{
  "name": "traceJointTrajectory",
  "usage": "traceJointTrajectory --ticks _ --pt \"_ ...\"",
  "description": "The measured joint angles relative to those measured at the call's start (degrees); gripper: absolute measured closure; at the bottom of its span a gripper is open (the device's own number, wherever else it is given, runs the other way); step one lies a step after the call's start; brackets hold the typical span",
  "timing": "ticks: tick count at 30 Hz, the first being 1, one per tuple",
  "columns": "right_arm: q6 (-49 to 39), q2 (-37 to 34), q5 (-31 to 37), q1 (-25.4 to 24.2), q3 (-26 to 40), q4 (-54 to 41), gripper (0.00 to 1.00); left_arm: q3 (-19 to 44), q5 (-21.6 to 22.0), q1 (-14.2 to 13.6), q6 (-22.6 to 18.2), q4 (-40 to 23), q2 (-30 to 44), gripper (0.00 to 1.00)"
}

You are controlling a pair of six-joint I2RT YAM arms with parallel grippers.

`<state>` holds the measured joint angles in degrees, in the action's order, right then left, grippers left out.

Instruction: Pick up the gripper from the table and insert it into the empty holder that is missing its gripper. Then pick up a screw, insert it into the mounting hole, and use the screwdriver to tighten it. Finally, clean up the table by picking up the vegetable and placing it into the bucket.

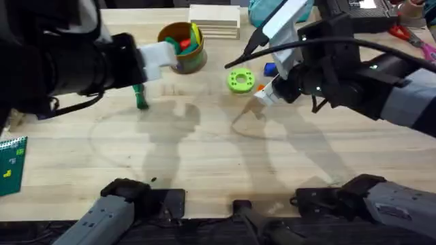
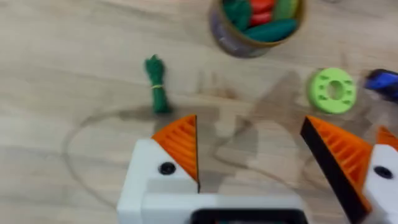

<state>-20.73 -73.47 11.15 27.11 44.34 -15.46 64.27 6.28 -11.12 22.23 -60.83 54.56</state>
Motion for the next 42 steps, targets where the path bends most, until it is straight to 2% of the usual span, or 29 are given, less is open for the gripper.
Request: traceJointTrajectory --ticks 3,6,8,11,14,18,22,27,34,35,36,40,41,42 --pt "0.0 0.0 -0.02 0.0 0.0 0.0 0.052 0.02 -0.03 6.24 -0.91 -2.86 1.95 0.014" --pt "0.0 0.0 0.0 0.0 0.0 0.0 0.052 0.02 -0.13 12.77 -1.64 -3.11 5.63 0.014" --pt "0.0 0.0 -0.01 0.0 0.0 0.02 0.052 0.02 -0.82 16.68 -3.95 -2.74 8.8 0.025" --pt "0.0 0.0 -0.02 0.0 0.0 0.0 0.052 0.02 -3.46 20.74 -9.65 -0.73 14.03 0.066" --pt "0.0 0.0 -0.02 0.0 0.0 0.0 0.051 0.02 -6.26 23.16 -14.24 0.9 19.64 0.066" --pt "0.02 0.01 -0.02 -0.02 0.0 0.01 0.053 0.02 -8.94 24.97 -17.42 3.81 26.9 0.066" --pt "0.17 0.0 0.0 0.0 0.0 0.0 0.052 0.02 -11.12 25.25 -19.39 7.61 33.08 0.066" --pt "0.17 0.0 0.01 -0.01 0.0 0.02 0.051 0.02 -12.12 25.25 -20.34 11.35 39.74 0.066" --pt "0.2 0.0 0.01 0.0 0.0 0.07 0.052 0.19 -11.84 25.25 -20.54 12.42 45.97 0.089" --pt "0.2 0.0 0.01 0.0 0.0 0.07 0.052 0.37 -11.88 25.35 -20.53 12.47 46.01 0.146" --pt "0.17 0.0 0.01 -0.02 0.0 0.07 0.052 0.39 -11.96 25.41 -20.4 12.52 46.02 0.269" --pt "0.2 0.02 0.01 0.0 0.0 0.09 0.051 0.39 -12.19 25.42 -19.92 12.4 46.43 0.875" --pt "0.19 0.0 0.01 0.0 0.0 0.07 0.051 0.52 -12.26 25.42 -19.82 12.16 46.38 0.959" --pt "0.19 0.0 0.01 -0.02 0.0 0.07 0.052 0.69 -12.41 25.42 -19.18 11.55 46.42 0.982"
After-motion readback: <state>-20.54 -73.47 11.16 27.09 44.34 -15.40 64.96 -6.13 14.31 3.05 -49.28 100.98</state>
